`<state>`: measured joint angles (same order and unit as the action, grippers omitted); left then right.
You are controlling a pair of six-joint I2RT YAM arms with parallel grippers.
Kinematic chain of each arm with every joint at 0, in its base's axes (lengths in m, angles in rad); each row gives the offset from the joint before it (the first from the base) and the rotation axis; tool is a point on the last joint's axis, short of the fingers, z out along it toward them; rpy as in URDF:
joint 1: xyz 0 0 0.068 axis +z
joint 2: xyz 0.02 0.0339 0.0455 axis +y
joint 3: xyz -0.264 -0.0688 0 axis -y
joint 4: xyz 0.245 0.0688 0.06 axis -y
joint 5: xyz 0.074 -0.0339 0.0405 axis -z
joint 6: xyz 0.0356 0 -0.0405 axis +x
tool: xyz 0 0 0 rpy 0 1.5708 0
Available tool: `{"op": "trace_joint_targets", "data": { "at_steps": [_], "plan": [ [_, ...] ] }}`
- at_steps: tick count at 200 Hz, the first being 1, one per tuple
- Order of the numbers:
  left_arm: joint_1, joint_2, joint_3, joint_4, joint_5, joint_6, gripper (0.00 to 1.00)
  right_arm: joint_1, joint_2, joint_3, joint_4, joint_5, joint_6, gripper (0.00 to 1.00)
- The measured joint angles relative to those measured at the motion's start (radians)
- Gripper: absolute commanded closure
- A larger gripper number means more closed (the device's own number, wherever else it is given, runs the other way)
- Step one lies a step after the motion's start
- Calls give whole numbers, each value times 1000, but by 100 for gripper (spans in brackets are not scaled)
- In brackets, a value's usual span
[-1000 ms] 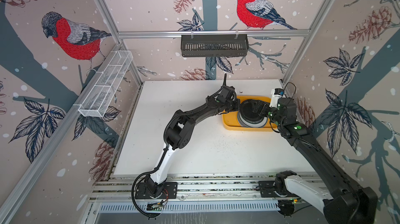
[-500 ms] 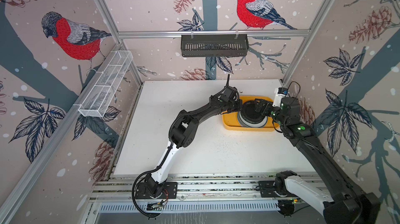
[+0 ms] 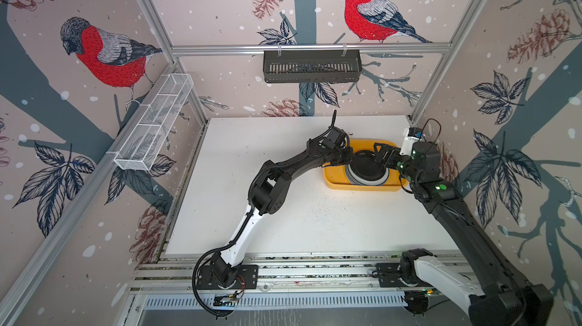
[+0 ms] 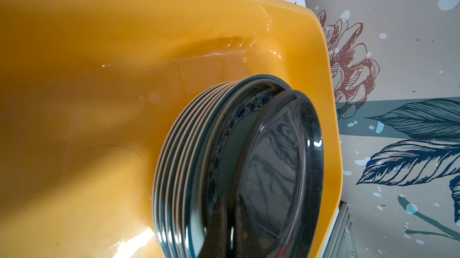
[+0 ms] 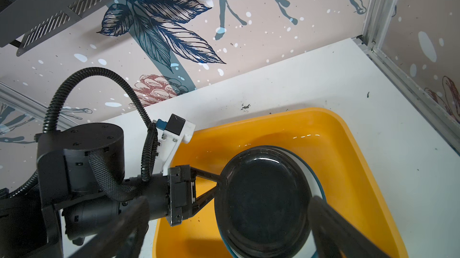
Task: Place the plates into the plastic bin on the countertop
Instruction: Place the plate in the plastic bin.
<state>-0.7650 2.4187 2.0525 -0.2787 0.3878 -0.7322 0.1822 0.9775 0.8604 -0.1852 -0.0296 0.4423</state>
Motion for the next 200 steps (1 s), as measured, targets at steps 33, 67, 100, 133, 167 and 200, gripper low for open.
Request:
{"op": "trace_joint_targets", "data": {
  "at_steps": [33, 67, 100, 133, 167, 200],
  "plan": [
    [0, 5, 9, -2, 0, 0, 97, -8, -2, -3, 0, -1, 0, 0],
    [-1, 15, 17, -11, 0, 0, 96, -15, -3, -7, -1, -5, 0, 0],
    [-3, 22, 26, -20, 0, 0, 94, -19, -6, -8, -1, -6, -1, 0],
    [-5, 24, 29, -21, 0, 0, 87, -26, -13, -10, -1, -10, -1, 0],
    [-10, 24, 35, -25, -5, 6, 79, -30, -15, -14, 0, -12, -1, 0],
    [-14, 19, 37, -34, -8, 23, 70, -32, -14, -16, -1, -18, 0, 0]
  ]
}}
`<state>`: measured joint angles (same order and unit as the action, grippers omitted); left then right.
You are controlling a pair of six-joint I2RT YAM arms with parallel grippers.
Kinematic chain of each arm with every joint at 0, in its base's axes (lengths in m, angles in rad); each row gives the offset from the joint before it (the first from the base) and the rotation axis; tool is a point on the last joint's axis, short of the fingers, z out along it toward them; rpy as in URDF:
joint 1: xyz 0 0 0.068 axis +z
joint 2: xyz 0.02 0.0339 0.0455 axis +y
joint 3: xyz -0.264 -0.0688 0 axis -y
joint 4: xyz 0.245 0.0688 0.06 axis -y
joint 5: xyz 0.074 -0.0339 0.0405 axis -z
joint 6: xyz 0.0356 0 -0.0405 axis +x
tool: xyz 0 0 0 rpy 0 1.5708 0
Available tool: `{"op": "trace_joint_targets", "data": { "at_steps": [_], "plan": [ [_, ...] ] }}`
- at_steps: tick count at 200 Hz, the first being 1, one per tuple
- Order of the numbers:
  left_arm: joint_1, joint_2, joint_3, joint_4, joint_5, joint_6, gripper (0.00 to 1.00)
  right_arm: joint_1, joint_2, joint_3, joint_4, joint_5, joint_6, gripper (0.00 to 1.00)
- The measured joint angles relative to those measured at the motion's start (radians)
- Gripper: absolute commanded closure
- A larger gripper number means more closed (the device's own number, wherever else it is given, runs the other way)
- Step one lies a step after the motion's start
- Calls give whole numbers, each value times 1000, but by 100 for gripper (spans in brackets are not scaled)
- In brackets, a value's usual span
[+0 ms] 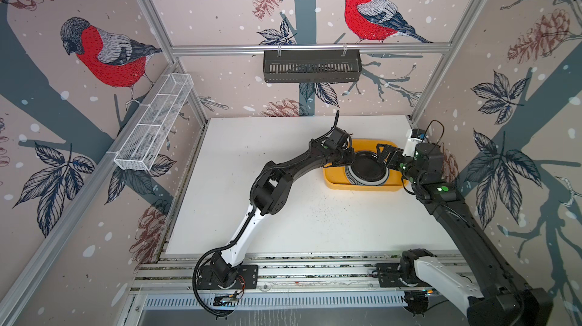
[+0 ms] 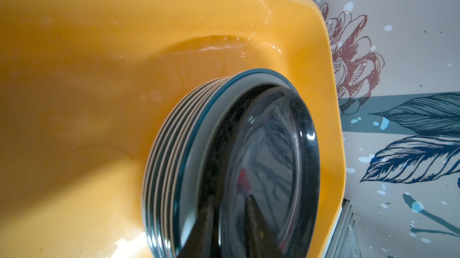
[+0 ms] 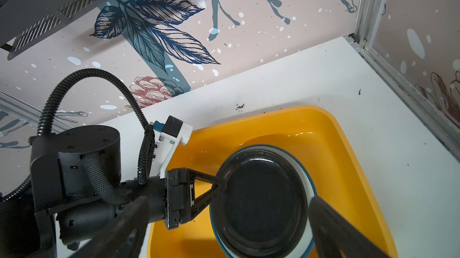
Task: Place the plates into the plastic bin on the countertop
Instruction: Place the plate in the plastic bin.
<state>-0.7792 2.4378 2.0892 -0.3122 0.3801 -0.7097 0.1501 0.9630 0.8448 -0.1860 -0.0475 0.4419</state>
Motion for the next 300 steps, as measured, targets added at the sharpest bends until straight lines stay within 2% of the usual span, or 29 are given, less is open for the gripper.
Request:
{"op": "trace_joint_targets", "data": {
  "at_steps": [51, 108, 233, 263, 300],
  "plan": [
    [-6, -15, 0, -13, -24, 15, 48, -2, 0, -2, 0, -6, 0, 0],
    [-17, -27, 22, -43, -72, 56, 33, -6, -7, -3, 0, -6, 0, 0],
    [-43, -37, 64, -119, -176, 117, 23, -21, -24, -14, 0, -6, 0, 0],
    [-43, -115, -16, -107, -218, 147, 20, -25, -30, -14, -1, 6, -1, 0],
    [-43, -274, -209, -4, -280, 179, 16, -26, -38, -15, 0, 39, -3, 0]
  ]
}}
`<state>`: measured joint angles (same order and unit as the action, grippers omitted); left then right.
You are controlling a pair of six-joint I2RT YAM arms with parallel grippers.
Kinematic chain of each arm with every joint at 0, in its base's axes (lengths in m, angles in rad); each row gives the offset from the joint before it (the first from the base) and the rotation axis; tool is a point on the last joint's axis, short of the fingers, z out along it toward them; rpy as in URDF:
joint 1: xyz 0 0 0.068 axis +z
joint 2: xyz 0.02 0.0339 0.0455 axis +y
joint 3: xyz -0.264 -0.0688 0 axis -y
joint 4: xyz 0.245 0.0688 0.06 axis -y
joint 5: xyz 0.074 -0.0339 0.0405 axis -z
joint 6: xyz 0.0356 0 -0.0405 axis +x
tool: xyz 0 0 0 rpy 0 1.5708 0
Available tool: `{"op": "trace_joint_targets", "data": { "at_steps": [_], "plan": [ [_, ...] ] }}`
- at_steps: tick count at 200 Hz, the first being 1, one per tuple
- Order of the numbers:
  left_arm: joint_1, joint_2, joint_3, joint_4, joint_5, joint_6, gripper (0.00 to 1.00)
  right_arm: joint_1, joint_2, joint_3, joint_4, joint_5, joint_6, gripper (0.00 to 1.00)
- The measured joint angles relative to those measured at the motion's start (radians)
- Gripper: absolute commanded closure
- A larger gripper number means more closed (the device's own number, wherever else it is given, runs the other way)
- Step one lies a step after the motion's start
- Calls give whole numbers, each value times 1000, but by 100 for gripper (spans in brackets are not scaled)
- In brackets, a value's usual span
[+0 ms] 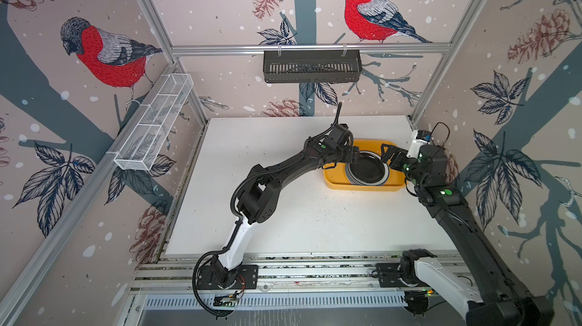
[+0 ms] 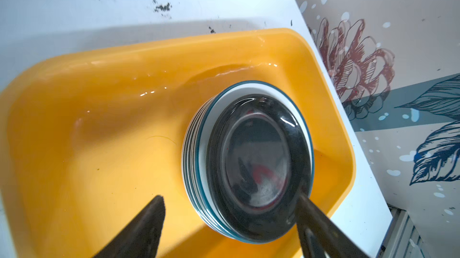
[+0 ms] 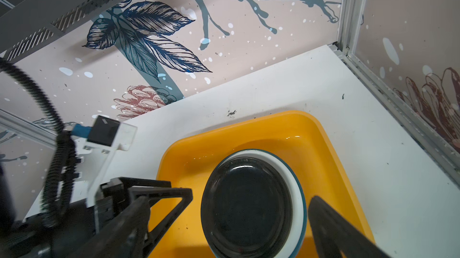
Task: Place the plates into the plastic bin on the countertop
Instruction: Place the plate in the plastic bin, then reset both arms
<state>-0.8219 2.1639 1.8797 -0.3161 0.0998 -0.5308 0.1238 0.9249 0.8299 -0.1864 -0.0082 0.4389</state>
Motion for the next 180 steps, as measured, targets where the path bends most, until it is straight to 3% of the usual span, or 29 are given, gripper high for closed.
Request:
{"op": "trace_joint_targets", "data": {
  "at_steps": [61, 109, 149, 180],
  "plan": [
    [33, -300, -391, 243, -103, 46, 11, 100, 1, -11, 8, 78, 3, 0],
    [87, -569, -717, 494, -177, 115, 5, 264, 8, -27, 37, 240, 0, 0],
    [156, -749, -913, 596, -225, 166, 4, 418, 23, -77, 102, 415, -23, 0],
    [232, -894, -1070, 651, -263, 192, 4, 481, 25, -138, 171, 524, -24, 0]
  ]
}}
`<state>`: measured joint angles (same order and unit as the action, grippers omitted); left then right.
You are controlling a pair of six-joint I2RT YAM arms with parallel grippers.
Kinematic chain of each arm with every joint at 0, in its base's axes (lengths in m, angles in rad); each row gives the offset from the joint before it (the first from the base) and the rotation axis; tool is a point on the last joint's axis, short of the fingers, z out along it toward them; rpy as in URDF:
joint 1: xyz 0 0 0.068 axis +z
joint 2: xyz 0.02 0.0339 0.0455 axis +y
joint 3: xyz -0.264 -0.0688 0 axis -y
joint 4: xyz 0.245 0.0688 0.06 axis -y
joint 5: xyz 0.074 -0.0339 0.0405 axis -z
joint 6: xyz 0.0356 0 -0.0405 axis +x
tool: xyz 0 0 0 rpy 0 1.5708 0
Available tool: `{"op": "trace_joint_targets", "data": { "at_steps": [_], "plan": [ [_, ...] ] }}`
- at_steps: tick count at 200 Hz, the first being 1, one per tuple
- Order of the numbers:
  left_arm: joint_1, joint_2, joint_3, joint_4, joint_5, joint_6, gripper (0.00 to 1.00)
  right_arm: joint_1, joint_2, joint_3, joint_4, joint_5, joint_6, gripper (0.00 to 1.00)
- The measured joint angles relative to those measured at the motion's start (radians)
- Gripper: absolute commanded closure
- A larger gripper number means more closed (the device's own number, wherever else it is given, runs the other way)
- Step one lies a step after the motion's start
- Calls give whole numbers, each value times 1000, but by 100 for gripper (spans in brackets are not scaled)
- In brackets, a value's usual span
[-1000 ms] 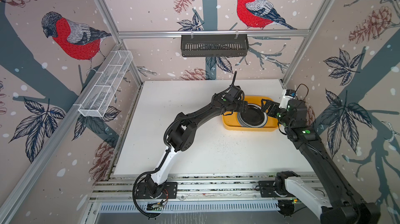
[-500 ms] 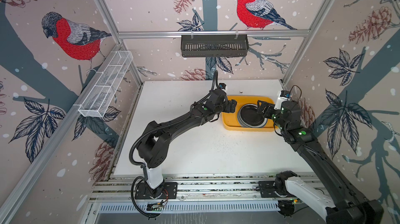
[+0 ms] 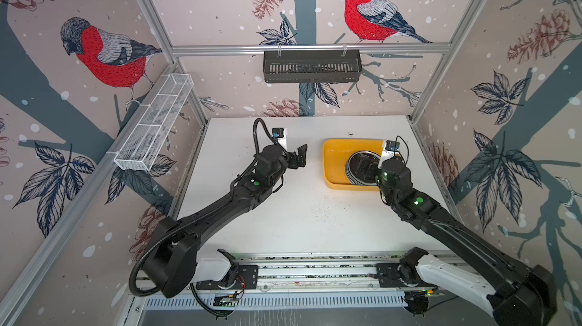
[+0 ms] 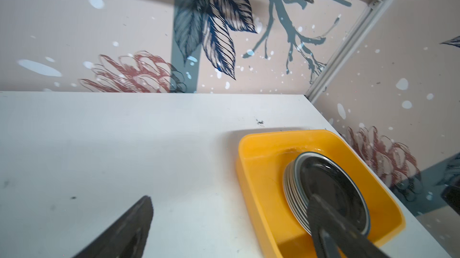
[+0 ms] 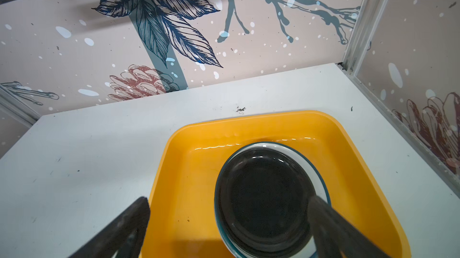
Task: Place the plates into the plastic bin on the countertop
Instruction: Reset both arms
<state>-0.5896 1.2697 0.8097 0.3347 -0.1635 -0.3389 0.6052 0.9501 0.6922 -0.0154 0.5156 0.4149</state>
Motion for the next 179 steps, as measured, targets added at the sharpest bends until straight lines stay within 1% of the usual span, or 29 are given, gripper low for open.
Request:
{"op": "trace_joint_targets", "data": {
  "at_steps": [44, 72, 93, 118, 136, 161, 179],
  "plan": [
    [135, -192, -205, 54, -56, 37, 4, 29, 1, -55, 67, 104, 2, 0],
    [204, -261, -311, 95, -64, 67, 4, 33, 6, -92, 92, 145, 6, 0],
    [243, -275, -380, 136, -93, 76, 4, 32, 2, -124, 122, 170, 6, 0],
    [309, -275, -476, 229, -104, 84, 4, 29, -21, -174, 158, 202, 5, 0],
    [330, -275, -531, 312, -114, 113, 4, 22, -42, -211, 182, 228, 5, 0],
    [362, -261, -568, 398, -130, 169, 4, -18, -71, -253, 203, 264, 8, 0],
    [401, -228, -578, 433, -132, 193, 4, -71, -101, -296, 217, 276, 10, 0]
  ]
}}
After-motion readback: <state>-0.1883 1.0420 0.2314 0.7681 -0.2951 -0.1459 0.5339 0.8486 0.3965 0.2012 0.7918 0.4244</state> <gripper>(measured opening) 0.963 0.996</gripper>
